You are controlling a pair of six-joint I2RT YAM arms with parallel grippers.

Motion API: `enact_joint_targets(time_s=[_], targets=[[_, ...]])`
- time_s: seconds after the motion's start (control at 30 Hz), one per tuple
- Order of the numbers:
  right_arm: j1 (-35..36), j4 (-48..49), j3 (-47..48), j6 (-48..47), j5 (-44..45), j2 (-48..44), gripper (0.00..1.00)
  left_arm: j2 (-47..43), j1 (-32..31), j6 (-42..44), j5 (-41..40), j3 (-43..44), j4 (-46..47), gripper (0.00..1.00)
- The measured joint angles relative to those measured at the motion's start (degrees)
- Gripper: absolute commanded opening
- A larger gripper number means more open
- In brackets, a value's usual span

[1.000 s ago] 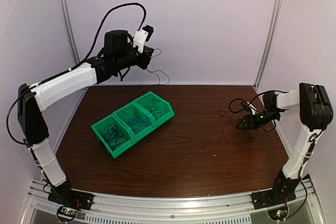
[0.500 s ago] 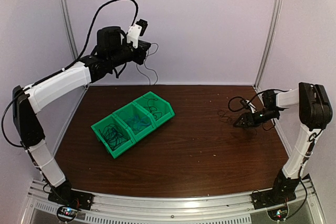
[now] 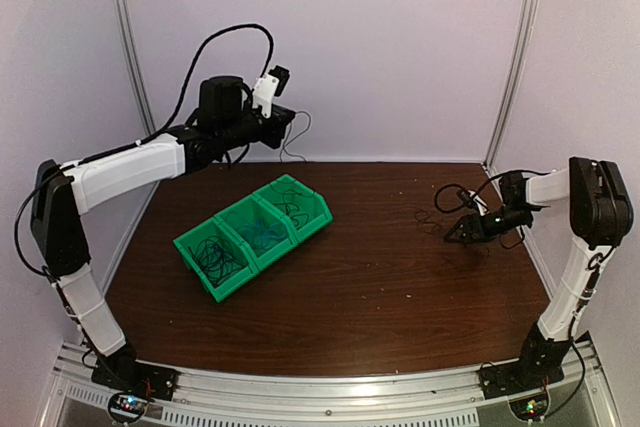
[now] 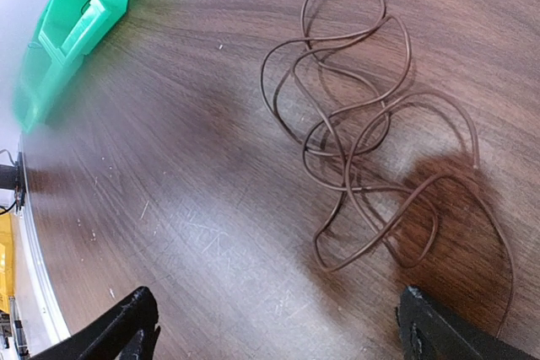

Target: Untangle the cables

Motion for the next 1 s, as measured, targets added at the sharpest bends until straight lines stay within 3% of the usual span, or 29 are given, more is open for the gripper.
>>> enact_joint_targets(time_s=[1.0], targets=[[0.02, -0.07, 0.02, -0.15, 0.00, 0.02, 1.00, 9.03, 2.14, -4.33, -0.02, -8.83, 3.06, 0.00]])
